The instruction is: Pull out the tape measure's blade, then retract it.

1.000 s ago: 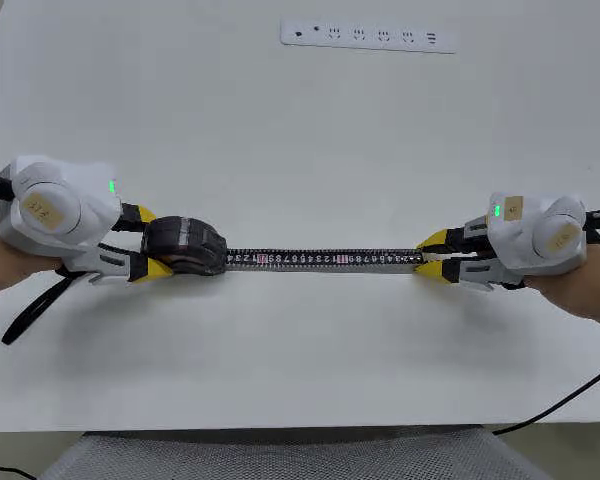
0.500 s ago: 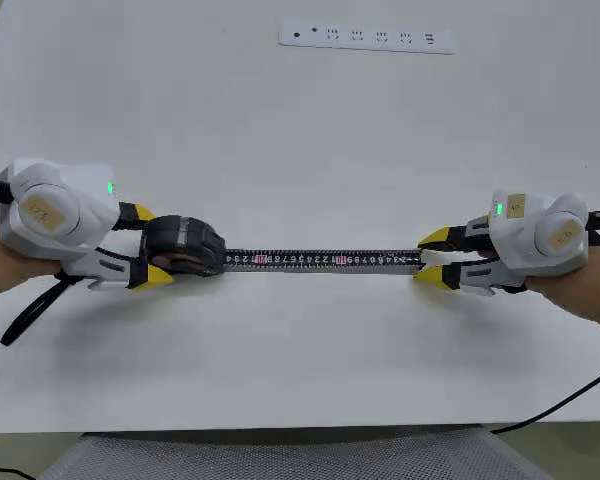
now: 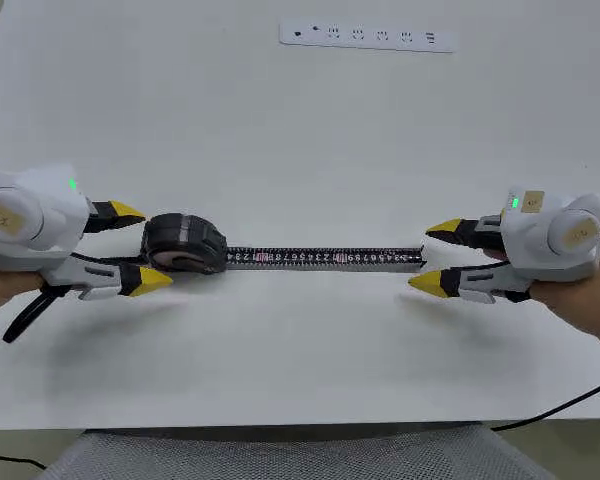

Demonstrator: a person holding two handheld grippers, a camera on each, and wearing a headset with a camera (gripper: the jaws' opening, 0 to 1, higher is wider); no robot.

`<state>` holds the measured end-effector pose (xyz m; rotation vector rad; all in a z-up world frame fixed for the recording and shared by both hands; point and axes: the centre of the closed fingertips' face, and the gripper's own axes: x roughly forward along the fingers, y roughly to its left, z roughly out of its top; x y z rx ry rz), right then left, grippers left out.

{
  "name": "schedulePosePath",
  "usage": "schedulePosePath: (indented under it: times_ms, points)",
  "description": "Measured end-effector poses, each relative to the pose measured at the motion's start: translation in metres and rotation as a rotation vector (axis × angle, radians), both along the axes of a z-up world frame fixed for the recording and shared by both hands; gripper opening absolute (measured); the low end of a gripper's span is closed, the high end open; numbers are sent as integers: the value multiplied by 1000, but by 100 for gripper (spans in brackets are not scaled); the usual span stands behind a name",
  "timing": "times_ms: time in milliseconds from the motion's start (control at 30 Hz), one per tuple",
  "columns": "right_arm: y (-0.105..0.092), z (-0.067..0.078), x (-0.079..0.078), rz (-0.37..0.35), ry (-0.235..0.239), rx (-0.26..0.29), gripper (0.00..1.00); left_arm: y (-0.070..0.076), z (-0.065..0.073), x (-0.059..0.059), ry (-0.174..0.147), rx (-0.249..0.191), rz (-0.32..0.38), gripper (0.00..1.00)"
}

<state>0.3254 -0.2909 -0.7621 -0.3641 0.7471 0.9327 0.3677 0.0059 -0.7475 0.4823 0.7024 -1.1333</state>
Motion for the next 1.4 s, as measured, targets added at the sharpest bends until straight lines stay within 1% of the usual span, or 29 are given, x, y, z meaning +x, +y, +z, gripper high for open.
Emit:
schedulePosePath:
  times_ms: [67,133,200,267,300,333,367,433,467,500,533,600,633,667,733,833,900,1033,1100,1133,1200,1233,1300,1333,1400]
  points:
    - [0,1,-2,-9,-3,0,49,2,2,-1,-8,-6,30,50]
    - [-1,2,-4,-16,-4,-4,52,6,2,-4,3,-11,58,52]
    - [-1,4,-5,-32,-12,-3,56,8,5,-5,-1,-22,97,55]
    - [0,7,-7,-45,-14,6,58,10,6,-10,9,-38,117,56]
    - [0,8,-8,-50,-17,6,60,11,6,-12,11,-38,122,57]
    - [0,8,-9,-54,-21,1,61,10,6,-16,22,-52,122,58]
    - [0,7,-11,-53,-19,-3,63,11,6,-18,25,-53,126,59]
    - [0,7,-15,-55,-23,-15,65,15,6,-20,13,-49,135,60]
    - [-2,7,-15,-59,-29,-27,66,16,7,-20,19,-56,146,61]
    - [-2,7,-18,-61,-22,-23,67,18,9,-21,19,-66,165,62]
    - [-1,7,-19,-66,-18,-16,68,19,9,-22,19,-67,166,63]
    - [-2,7,-22,-75,-24,-22,70,21,10,-24,5,-68,183,64]
    - [-2,7,-23,-79,-21,-21,70,22,10,-27,4,-67,188,64]
    - [-1,7,-25,-89,-19,-14,71,24,9,-29,11,-60,206,64]
    - [-1,8,-27,-99,-22,-12,73,25,8,-31,3,-56,211,65]
    - [1,8,-30,-111,-23,-19,77,25,8,-34,18,-71,245,67]
    - [3,8,-32,-111,-17,-16,78,26,8,-35,10,-73,260,68]
    - [5,11,-36,-124,-23,-16,81,28,9,-39,15,-87,286,70]
    - [5,14,-38,-129,-24,-10,82,31,8,-41,11,-81,300,73]
    - [5,14,-38,-132,-23,-5,82,32,7,-43,21,-82,298,72]
    - [5,15,-40,-139,-28,2,83,34,7,-45,19,-88,312,73]
    - [6,16,-41,-142,-24,8,84,35,7,-46,28,-91,317,73]
    - [6,17,-43,-144,-25,7,84,36,7,-47,22,-93,327,73]
    - [5,16,-44,-151,-22,16,84,35,8,-48,26,-99,330,73]
    - [5,15,-47,-153,-18,19,85,35,9,-50,23,-106,336,74]
